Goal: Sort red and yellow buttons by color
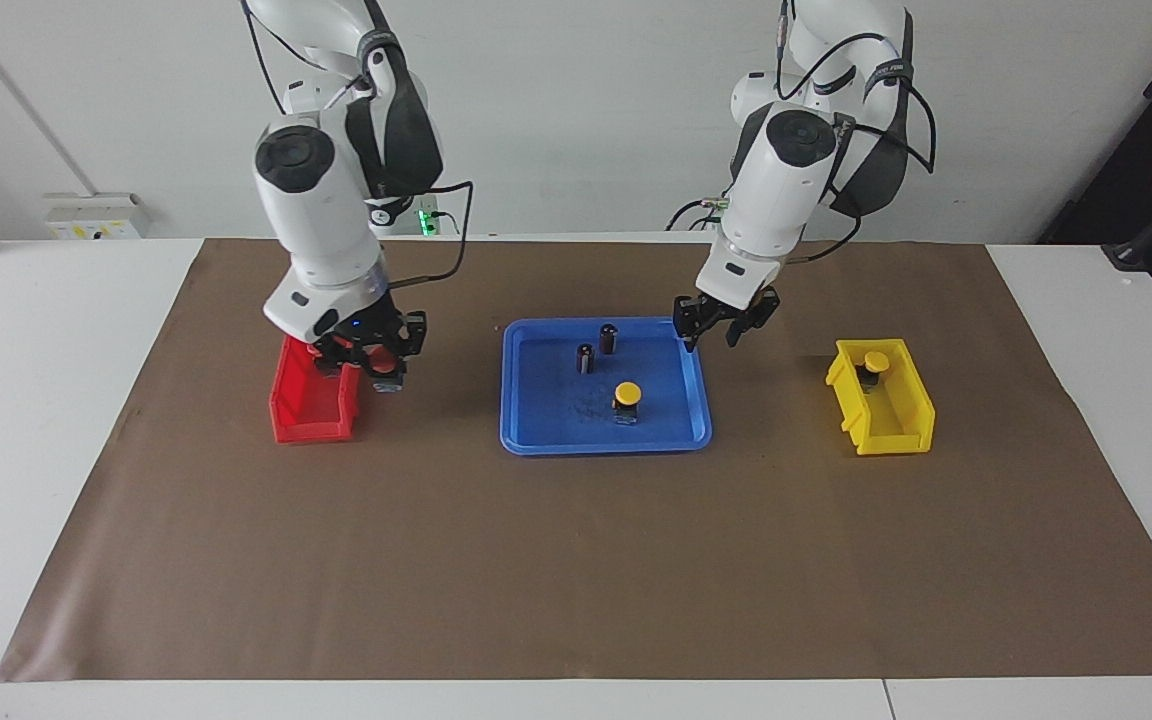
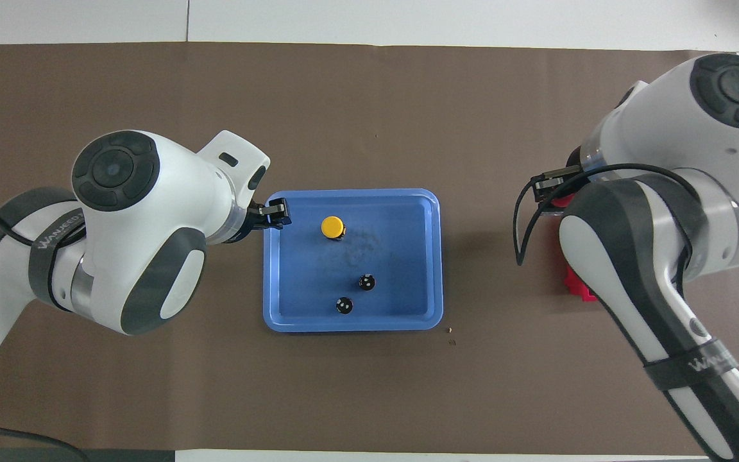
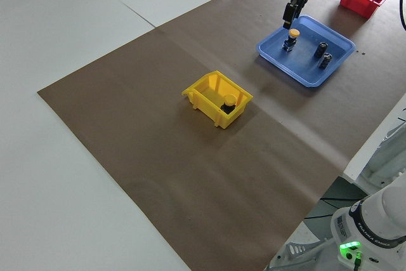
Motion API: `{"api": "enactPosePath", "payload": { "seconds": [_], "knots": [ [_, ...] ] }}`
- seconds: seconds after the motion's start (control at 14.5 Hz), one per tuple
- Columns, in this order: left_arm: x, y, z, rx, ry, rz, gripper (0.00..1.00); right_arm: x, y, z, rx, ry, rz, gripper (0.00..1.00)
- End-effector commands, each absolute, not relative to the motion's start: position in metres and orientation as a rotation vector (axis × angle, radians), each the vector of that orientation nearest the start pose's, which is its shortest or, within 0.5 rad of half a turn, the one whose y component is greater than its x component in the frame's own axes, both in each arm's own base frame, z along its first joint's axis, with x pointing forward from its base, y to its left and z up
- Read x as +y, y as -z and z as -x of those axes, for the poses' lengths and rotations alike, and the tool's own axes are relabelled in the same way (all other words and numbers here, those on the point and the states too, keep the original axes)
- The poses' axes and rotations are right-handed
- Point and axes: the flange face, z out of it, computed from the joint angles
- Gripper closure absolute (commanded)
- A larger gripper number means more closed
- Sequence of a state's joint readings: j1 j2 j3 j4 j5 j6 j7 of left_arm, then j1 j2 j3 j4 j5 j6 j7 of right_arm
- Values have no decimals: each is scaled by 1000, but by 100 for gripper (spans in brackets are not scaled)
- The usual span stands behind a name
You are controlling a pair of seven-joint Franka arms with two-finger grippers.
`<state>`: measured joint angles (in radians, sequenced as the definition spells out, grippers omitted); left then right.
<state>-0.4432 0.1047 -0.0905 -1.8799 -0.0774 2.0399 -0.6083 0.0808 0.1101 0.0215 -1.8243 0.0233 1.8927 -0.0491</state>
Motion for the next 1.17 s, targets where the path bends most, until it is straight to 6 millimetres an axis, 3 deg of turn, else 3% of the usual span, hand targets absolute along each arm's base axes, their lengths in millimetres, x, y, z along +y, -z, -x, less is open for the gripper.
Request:
{"api": "enactPosePath", "payload": {
  "seconds": [0.0,0.14,0.21,0.48,0.62,1.1],
  "knots": [
    [-348,-436,-530,-258,13,3271,30,17,-444,-569,-230,-38,3083,67],
    [-393,-418,-534,-251,20,3285,29,-3,-433,-561,-249,-26,3083,67],
    [-402,-410,-537,-258,12,3279,28,-12,-428,-557,-230,-25,3083,67],
    [-403,-394,-538,-231,9,3252,27,-22,-400,-541,-213,3,3073,67],
    [-412,-384,-530,-136,49,3198,27,-22,-388,-531,-232,43,3078,67],
    [-407,-367,-523,-131,-3,3171,26,-27,-359,-520,-265,75,3083,67]
  ]
}}
